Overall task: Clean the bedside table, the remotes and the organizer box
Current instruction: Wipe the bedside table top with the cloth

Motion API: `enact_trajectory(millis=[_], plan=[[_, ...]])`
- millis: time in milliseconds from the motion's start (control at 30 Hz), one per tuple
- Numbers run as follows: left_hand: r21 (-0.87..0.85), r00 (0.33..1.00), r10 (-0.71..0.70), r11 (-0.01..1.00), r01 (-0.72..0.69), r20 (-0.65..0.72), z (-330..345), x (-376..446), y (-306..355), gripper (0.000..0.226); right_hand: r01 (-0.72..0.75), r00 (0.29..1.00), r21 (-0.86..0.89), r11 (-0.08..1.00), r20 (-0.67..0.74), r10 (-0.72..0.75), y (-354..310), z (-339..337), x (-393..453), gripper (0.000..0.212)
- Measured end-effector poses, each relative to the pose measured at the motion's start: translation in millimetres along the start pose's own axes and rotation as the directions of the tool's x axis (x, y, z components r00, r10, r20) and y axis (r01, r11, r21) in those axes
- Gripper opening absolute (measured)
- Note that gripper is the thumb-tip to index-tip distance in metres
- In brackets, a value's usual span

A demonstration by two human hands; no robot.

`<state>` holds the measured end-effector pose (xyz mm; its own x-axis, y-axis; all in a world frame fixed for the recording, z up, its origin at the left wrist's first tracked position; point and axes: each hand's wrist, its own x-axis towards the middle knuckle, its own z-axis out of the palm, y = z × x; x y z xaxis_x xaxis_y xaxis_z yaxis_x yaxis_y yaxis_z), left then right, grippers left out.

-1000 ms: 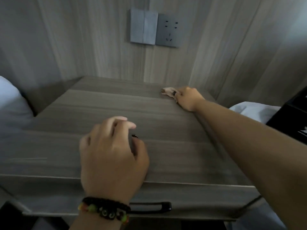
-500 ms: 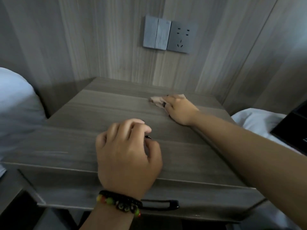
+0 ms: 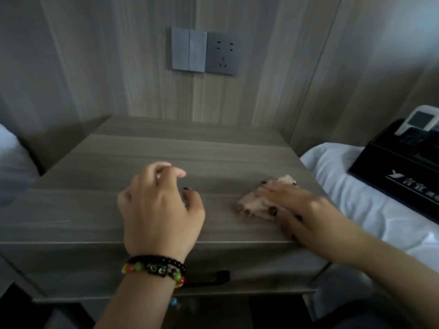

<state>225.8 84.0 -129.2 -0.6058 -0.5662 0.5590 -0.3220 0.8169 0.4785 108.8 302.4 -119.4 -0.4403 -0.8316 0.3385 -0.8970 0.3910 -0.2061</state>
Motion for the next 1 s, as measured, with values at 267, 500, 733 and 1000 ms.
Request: enact_trajectory(millis=[267,500,733,1000], plan=[[-0.025,0.98,0.057,0.998,-0.063,-0.191,1.8,-4.7,1.5,0.022,-0.444,0.89,-0.191,0.876,0.015,0.455,96.9,5.7,112.7,0.028],[-0.063,0.961,0.082,0.993,-0.102,-0.264,1.7,-5.6,0.3,0.019,-0.033,0.999,-0.073,0.997,0.004,0.034,21.4,39.1,115.4,0.029],[-0.069,0.964,0.076,0.993,-0.097,-0.256,0.7,-5.4,-0.8,0.021,-0.358,0.933,-0.034,0.933,0.012,0.359,98.9,9.1,123.1,0.031],[-0.022,0.933,0.114,0.991,-0.129,-0.342,4.0,-5.5,-0.6,0.016,-0.645,0.752,-0.271,0.714,-0.063,0.656,122.1,38.5,205.9,0.038]])
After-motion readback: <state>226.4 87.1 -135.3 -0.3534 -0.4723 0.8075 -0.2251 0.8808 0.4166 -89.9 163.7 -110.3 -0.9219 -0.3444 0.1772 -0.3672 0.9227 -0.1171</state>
